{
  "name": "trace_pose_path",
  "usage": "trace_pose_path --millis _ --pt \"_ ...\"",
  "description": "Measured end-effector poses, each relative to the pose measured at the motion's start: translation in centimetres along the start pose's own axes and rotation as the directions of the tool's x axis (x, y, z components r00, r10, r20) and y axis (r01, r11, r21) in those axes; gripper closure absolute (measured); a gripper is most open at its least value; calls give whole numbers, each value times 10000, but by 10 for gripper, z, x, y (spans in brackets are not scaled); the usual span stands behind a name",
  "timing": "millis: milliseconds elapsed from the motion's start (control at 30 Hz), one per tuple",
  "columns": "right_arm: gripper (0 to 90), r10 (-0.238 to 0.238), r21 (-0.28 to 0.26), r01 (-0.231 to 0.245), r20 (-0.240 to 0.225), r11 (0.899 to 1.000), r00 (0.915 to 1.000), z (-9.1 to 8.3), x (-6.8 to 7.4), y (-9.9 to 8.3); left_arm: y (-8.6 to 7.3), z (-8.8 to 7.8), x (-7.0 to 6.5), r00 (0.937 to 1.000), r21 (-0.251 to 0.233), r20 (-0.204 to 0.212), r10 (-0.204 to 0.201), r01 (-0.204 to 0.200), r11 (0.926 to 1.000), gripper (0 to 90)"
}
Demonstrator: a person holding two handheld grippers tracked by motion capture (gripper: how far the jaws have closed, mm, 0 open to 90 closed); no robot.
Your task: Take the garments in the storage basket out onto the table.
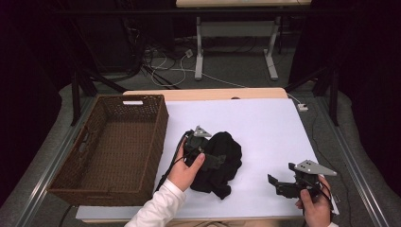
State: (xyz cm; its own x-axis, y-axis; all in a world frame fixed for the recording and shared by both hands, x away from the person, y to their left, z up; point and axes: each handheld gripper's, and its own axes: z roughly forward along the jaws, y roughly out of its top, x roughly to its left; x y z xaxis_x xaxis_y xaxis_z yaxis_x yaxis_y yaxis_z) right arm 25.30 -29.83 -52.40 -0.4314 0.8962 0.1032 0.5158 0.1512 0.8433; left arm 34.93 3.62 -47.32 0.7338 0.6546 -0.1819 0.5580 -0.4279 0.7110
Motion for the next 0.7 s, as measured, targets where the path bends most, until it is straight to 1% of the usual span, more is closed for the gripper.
trace_pose_path --millis 33,100,167,233,267,300,333,467,500,533,633,667,700 --pt "66 54 -24 -54 -18 10000 10000 0 0 0 -1 -2 0 10000 -66 62 -7 7 10000 2" --pt "66 -10 9 10 22 10000 10000 0 0 0 -3 -7 -1 9998 -225 175 -129 133 9997 2" --pt "66 -7 13 7 22 10000 10000 0 1 0 -6 -10 -1 9999 -306 103 -117 120 9995 2" --pt "66 31 40 -31 -17 10000 10000 0 1 0 -9 -14 -2 9997 -367 202 -162 169 9992 2" --pt "66 32 22 -31 -40 10000 10000 1 1 0 -11 -15 -3 9993 -440 253 -283 294 9986 2" --pt "66 33 8 -33 -48 10000 10000 1 1 0 -13 -17 -3 9992 -533 314 -267 283 9982 2" --pt "66 28 23 -27 -27 10000 10000 1 1 0 -14 -18 -3 9991 -505 331 -266 283 9983 2" --pt "66 -7 61 7 9 10000 10000 1 2 -1 -22 -27 -1 9978 -856 593 -281 331 9958 2" --pt "66 -36 29 36 19 10000 10000 2 2 -1 -24 -28 -2 9974 -881 618 -381 435 9952 2" --pt "66 -52 20 52 19 10000 10000 2 2 -1 -25 -30 -2 9982 -842 531 -280 324 9959 2" --pt "66 -24 69 24 4 10000 10000 3 2 -1 -31 -34 -1 9973 -841 619 -392 444 9955 2" --pt "66 -5 45 5 12 10000 10000 3 2 -1 -33 -36 -1 9972 -832 654 -371 425 9956 2" --pt "66 -4 44 4 13 10000 10000 3 3 -1 -35 -37 0 9968 -918 693 -394 457 9947 2"
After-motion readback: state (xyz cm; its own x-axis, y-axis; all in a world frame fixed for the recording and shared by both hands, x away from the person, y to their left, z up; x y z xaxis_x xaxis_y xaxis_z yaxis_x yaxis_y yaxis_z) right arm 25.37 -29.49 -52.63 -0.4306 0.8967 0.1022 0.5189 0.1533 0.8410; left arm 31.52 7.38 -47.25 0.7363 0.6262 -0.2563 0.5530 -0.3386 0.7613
